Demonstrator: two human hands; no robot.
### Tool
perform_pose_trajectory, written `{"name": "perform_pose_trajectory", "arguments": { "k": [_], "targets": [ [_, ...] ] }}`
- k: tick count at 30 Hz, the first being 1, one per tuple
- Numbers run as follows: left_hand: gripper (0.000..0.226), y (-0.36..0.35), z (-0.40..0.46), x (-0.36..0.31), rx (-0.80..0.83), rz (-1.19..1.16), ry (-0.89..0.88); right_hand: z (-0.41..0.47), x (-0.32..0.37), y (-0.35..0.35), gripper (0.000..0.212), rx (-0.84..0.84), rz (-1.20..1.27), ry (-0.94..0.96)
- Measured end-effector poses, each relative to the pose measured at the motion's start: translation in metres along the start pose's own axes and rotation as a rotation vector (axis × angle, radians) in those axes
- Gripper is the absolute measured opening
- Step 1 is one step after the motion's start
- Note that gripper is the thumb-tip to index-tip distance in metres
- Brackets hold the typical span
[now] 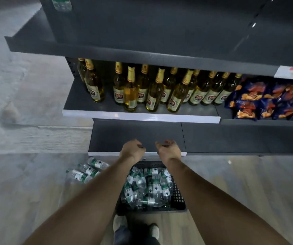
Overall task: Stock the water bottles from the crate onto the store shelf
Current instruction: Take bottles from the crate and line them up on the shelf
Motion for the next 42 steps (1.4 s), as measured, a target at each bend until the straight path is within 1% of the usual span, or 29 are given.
{"name": "perform_pose_trajectory", "arguments": {
  "k": [2,4,6,8,10,11,14,16,22,26,29,31,34,38,42],
  "targets": [
    [0.022,-0.008,0.006,0.008,0.006,0.014,0.003,0.007,-0.016,-0.006,0.047,0.023,-0.012,-0.016],
    [0.026,-0.021,0.009,0.018,0.021,0.041,0.0,0.013,-0.036,-0.011,0.047,0.0,-0.024,-0.057],
    [0.029,-0.036,0.012,0.029,0.038,0.05,0.012,0.018,-0.057,-0.016,0.041,-0.01,-0.039,-0.084],
    [0.019,-0.053,0.016,0.042,0.065,0.026,0.024,0.026,-0.08,-0.02,0.031,-0.01,-0.113,-0.081],
    [0.013,-0.072,0.023,0.057,0.098,0.034,0.028,0.04,-0.105,-0.025,0.041,-0.006,-0.175,-0.111],
    [0.014,-0.082,0.028,0.066,0.117,0.057,0.043,0.048,-0.119,-0.027,0.047,-0.002,-0.182,-0.138],
    [0.034,-0.114,0.044,0.096,0.168,0.113,0.102,0.073,-0.163,-0.037,0.055,0.034,-0.185,-0.197],
    [0.038,-0.136,0.055,0.117,0.207,0.138,0.129,0.093,-0.192,-0.043,0.056,0.053,-0.194,-0.216],
    [0.041,-0.202,0.103,0.186,0.23,0.155,0.144,0.164,-0.272,-0.08,0.055,0.087,-0.228,-0.249],
    [0.037,-0.244,0.142,0.24,0.229,0.208,0.121,0.21,-0.324,-0.121,0.053,0.084,-0.233,-0.276],
    [0.04,-0.272,0.167,0.277,0.247,0.261,0.1,0.232,-0.364,-0.154,0.052,0.132,-0.213,-0.313],
    [0.04,-0.29,0.179,0.298,0.262,0.275,0.101,0.241,-0.386,-0.172,0.057,0.166,-0.195,-0.322],
    [0.04,-0.317,0.197,0.322,0.286,0.285,0.086,0.263,-0.411,-0.192,0.061,0.164,-0.179,-0.338],
    [0.039,-0.347,0.225,0.348,0.313,0.321,0.042,0.302,-0.441,-0.209,0.054,0.145,-0.209,-0.364],
    [0.038,-0.375,0.251,0.376,0.319,0.357,0.021,0.337,-0.472,-0.222,0.047,0.138,-0.249,-0.351]
  ]
}}
Point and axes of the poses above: each hand's wrist, its own z-axis towards the middle knuckle, its own y-axis out of the back of the hand, x = y × z, the point moved 3 cm from there along z, towards the middle knuckle, and after that the axes turned 7 degrees about -y, right-handed, at the moved point
